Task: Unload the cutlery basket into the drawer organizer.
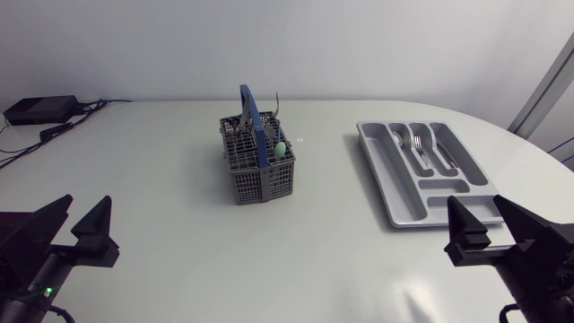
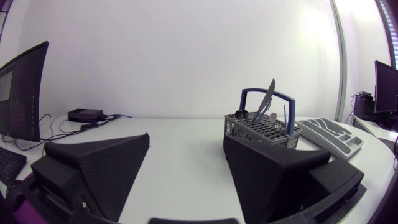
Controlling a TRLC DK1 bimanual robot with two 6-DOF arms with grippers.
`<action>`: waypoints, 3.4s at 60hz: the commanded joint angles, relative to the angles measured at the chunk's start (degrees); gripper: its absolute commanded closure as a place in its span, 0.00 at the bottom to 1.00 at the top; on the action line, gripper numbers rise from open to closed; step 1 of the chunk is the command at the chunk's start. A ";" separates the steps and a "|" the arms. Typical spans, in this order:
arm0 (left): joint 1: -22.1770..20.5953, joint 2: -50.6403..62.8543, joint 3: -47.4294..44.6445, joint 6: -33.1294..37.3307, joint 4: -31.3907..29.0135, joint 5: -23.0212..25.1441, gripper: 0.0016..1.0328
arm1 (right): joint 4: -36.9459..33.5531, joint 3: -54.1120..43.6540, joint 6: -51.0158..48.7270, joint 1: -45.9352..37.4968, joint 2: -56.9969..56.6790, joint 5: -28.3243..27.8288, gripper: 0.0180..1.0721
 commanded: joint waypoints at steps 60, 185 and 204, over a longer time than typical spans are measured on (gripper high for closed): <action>-2.46 23.89 17.77 -1.24 1.55 -0.83 0.05 | 6.21 15.13 1.19 7.78 23.70 0.52 0.04; -3.78 69.33 47.56 14.32 -16.47 17.72 0.07 | -6.97 77.97 1.89 39.69 107.37 8.08 0.79; -3.78 68.98 47.04 15.37 -16.20 17.72 0.07 | -6.71 63.73 -3.56 39.25 94.19 4.47 0.79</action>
